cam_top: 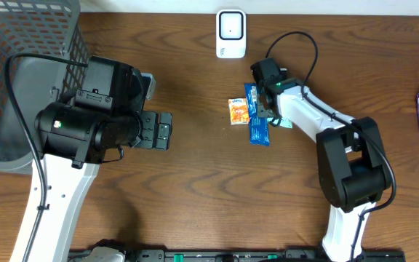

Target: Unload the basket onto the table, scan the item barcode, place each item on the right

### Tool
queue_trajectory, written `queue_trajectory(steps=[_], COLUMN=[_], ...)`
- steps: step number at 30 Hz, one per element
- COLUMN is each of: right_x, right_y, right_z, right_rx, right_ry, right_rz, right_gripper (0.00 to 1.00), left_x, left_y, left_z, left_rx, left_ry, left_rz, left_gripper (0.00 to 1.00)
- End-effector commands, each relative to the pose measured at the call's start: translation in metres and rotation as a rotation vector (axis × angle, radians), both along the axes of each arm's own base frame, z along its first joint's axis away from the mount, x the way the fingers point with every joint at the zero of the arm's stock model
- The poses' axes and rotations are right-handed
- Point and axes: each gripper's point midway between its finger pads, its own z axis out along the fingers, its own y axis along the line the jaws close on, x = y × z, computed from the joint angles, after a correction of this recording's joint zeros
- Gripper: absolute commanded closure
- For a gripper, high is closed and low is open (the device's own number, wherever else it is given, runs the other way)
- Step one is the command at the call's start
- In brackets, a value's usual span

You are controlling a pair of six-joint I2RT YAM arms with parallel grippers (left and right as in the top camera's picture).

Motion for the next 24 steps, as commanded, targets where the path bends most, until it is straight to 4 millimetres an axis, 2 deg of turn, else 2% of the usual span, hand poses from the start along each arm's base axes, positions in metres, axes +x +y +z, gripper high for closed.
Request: queue_trajectory(steps=[1, 3, 4, 5, 7, 9, 13, 18, 24], right_x=[-0.019, -0.02, -0.021, -0.022, -0.022, -0.022, -0.017, -0.002, 0.011], right_y=[-0.009, -0.014, -0.017, -0.019, -0.02, -0.014, 0.005, 0.027, 0.023], right_z=[-0.029, -0.032, -0.034, -0.035, -0.035, -0.035, -0.027, 0.001, 0.022], right_rx=[-0.022, -0.037, -0.05, -0.059, -0.061, -0.03, 0.088, 0.285, 0.541], right_ry=[0.072, 0.073, 0.075, 0.077, 0.079, 0.085, 0.095, 0.098, 0.134], right_rz=[-0.017, -0.026, -0.029, -0.032, -0.034, -0.027, -0.014, 0.002, -0.031], right_gripper=[0.55, 0.58, 0.64, 0.77, 0.93, 0.99, 0.99, 0.99, 0.99], left_x=[0.002, 0.002, 0.002, 0.002, 0.002, 0.002, 0.002, 0.002, 0.002], left_y=[0.003, 0.003, 0.003, 0.003, 0.003, 0.003, 0.003, 0.003, 0.003], left_z=[0.002, 0.002, 0.002, 0.002, 0.002, 0.002, 0.002, 0.002, 0.002], left_rx=[0.01, 0.01, 0.01, 0.01, 0.01, 0.01, 0.01, 0.01, 0.01], left_ry=[-0.005, -0.005, -0.005, -0.005, -0.005, -0.005, -0.005, -0.005, -0.005], left_rz=[0.012, 0.012, 0.012, 0.012, 0.012, 0.012, 0.012, 0.012, 0.012], left_gripper=[0.02, 0.02, 0.02, 0.02, 0.02, 0.02, 0.02, 0.02, 0.02])
